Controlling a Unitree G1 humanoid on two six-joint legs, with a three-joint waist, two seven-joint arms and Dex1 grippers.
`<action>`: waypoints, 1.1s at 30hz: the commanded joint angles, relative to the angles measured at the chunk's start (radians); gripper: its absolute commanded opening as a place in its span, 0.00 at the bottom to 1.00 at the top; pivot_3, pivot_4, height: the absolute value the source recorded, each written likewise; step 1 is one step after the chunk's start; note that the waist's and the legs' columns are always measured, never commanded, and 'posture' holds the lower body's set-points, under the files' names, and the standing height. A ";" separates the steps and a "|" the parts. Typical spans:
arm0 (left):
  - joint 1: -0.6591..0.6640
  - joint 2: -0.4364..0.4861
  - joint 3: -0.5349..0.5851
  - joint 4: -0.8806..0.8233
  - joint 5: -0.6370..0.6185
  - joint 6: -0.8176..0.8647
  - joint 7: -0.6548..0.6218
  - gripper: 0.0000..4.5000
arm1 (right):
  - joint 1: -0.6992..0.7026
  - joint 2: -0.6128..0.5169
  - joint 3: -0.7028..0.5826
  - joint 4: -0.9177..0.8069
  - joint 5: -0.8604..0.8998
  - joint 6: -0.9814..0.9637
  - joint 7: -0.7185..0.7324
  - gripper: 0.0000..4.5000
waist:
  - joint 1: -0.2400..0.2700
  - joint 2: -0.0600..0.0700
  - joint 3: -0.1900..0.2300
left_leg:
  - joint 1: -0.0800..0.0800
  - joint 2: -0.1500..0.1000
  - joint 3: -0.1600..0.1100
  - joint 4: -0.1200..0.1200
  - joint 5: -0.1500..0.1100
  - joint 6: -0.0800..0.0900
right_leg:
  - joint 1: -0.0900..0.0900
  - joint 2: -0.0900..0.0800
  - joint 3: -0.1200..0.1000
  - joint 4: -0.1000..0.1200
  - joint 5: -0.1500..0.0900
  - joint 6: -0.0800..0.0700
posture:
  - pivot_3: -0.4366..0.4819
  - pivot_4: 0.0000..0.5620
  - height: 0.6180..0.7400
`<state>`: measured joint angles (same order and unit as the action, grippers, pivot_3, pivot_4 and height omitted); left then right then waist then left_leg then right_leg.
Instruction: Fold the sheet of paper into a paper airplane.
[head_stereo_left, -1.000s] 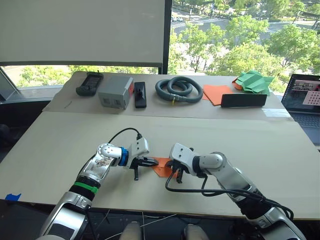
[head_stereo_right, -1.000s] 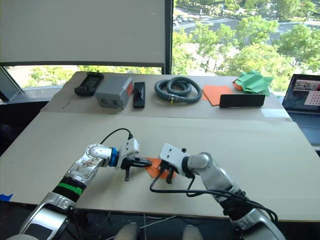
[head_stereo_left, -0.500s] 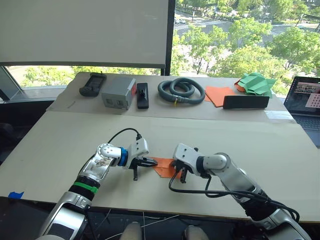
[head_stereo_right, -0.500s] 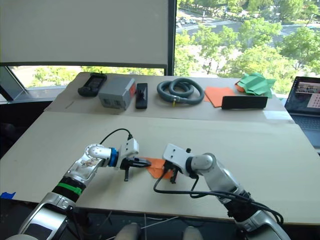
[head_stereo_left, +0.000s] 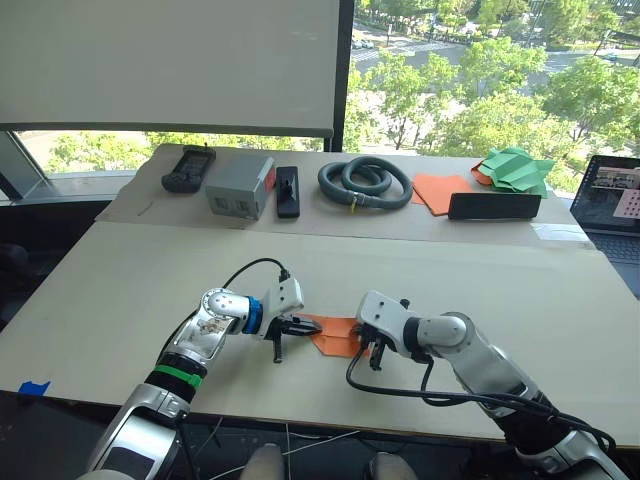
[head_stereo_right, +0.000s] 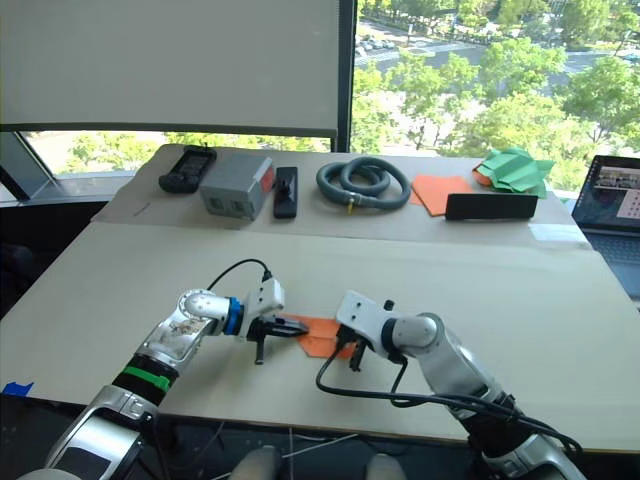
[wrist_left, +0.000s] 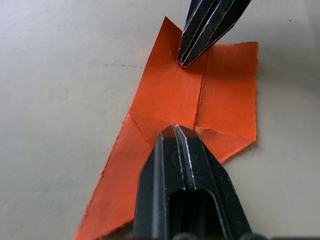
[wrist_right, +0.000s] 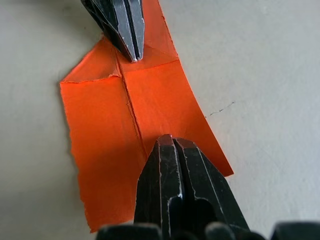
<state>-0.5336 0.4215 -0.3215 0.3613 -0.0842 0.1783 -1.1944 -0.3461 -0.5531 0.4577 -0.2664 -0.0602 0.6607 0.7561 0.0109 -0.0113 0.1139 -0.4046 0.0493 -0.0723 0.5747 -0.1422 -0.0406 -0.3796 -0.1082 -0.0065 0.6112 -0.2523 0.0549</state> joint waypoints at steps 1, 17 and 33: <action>0.003 -0.014 -0.029 0.000 0.022 0.009 0.005 0.00 | 0.015 0.030 0.065 0.025 -0.009 0.057 0.012 0.00 | -0.003 -0.001 0.000 | 0.000 0.000 0.000 0.000 0.000 0.000 | 0.000 0.000 0.000 0.000 0.000 0.000 | 0.48 0.27 0.77; 0.010 0.001 -0.054 0.042 0.051 -0.018 -0.005 0.00 | -0.022 0.081 0.072 0.027 -0.030 0.079 0.013 0.00 | -0.023 -0.001 0.000 | 0.000 0.000 -0.001 -0.001 0.000 0.000 | -0.001 0.000 0.000 0.001 0.000 -0.001 | 0.48 0.27 0.77; 0.009 0.014 -0.051 0.052 0.051 -0.021 -0.004 0.00 | 0.069 -0.061 0.068 0.020 -0.034 0.164 0.039 0.00 | 0.002 -0.001 -0.004 | 0.000 0.000 0.000 -0.001 -0.001 -0.001 | 0.000 -0.001 0.000 -0.001 -0.001 0.000 | 0.48 0.27 0.77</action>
<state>-0.5389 0.4107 -0.3523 0.3737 -0.0728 0.1475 -1.1963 -0.3445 -0.5647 0.4961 -0.3251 -0.0828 0.7291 0.7798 0.0128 -0.0127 0.1100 -0.4045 0.0491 -0.0725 0.5741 -0.1432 -0.0421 -0.3799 -0.1093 -0.0070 0.6103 -0.2532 0.0548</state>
